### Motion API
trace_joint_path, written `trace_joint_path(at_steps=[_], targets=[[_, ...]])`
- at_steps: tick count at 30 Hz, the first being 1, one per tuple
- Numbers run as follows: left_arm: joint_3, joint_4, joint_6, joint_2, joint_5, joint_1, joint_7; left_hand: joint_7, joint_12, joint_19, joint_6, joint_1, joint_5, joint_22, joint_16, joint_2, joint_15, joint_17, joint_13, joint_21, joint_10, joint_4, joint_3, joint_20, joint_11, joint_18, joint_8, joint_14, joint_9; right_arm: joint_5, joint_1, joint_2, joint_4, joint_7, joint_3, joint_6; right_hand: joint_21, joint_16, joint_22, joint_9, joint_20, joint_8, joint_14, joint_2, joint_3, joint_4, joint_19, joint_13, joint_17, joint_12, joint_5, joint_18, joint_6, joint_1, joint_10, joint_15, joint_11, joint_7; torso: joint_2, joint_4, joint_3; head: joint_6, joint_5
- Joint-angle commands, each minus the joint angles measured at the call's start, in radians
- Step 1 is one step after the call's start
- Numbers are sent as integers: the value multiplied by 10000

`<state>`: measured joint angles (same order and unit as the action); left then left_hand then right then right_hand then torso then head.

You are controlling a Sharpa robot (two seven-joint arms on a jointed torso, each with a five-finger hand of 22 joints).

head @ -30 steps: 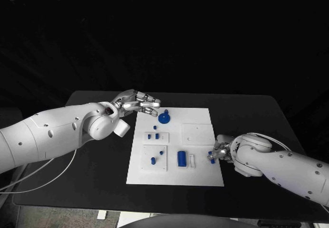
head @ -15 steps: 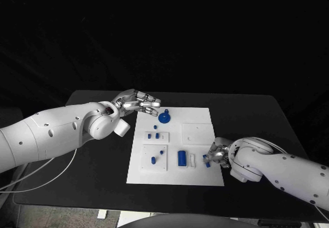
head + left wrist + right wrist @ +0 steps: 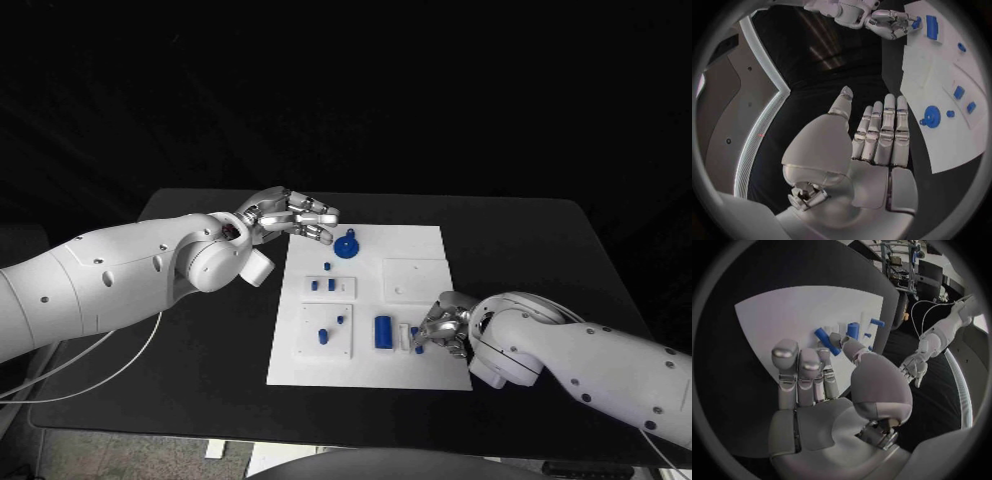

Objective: Assemble the parts on the task board

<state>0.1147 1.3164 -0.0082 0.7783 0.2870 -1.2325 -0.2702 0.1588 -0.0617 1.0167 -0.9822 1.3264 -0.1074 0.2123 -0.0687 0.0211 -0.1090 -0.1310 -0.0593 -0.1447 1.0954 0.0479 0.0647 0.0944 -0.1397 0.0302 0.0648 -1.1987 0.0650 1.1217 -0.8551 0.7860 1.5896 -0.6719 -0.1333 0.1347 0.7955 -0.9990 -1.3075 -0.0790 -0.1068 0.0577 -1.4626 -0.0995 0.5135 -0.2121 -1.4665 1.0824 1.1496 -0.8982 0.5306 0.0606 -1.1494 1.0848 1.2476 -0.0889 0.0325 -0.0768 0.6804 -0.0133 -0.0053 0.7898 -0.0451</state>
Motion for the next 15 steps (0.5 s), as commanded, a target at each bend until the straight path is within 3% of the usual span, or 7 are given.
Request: trace_joint_path(at_steps=[1, 9, 15], targets=[[-5, 5, 184, -33, 5, 1, -40, -3, 15, -58, 82, -94, -24, -9, 22, 34, -17, -5, -14, -19, -55, -50, 12, -5, 5, 120, 8, 37, 2, -375, 26, -62, -24, 128, 14, 25, -58, -4, -964, -23, -82, 58, 4, 23, -89, 18, -544, -2, -9, -41, -72, 49, -101, -70, 94, -43, -10, 7, 10, 2, -10, -4, 16], [-3, -1, 197, -46, 7, 7, -22, -3, 15, -58, 82, -94, -24, -9, 22, 34, -17, -5, -14, -19, -55, -50, 12, -5, 5, 120, 8, 37, 2, -433, 10, -241, -263, 25, 14, -212, -85, 13, -963, -35, -80, 58, 6, 65, -315, 123, -544, -24, -28, -4, -306, 39, -138, -82, 76, -42, -7, 32, -1, 1, -18, 18, 2], [-3, -1, 208, -48, 9, 8, -8, -3, 15, -58, 82, -94, -24, -9, 22, 34, -17, -5, -14, -19, -55, -50, 12, -5, 5, 120, 8, 37, 2, -439, 5, -352, -349, 17, 14, -134, -101, 13, -961, -44, -76, 58, -1, 101, -560, 297, -553, -24, -32, -19, -846, 34, -163, -56, 101, -39, -5, 64, -2, 0, -3, 5, -8]])
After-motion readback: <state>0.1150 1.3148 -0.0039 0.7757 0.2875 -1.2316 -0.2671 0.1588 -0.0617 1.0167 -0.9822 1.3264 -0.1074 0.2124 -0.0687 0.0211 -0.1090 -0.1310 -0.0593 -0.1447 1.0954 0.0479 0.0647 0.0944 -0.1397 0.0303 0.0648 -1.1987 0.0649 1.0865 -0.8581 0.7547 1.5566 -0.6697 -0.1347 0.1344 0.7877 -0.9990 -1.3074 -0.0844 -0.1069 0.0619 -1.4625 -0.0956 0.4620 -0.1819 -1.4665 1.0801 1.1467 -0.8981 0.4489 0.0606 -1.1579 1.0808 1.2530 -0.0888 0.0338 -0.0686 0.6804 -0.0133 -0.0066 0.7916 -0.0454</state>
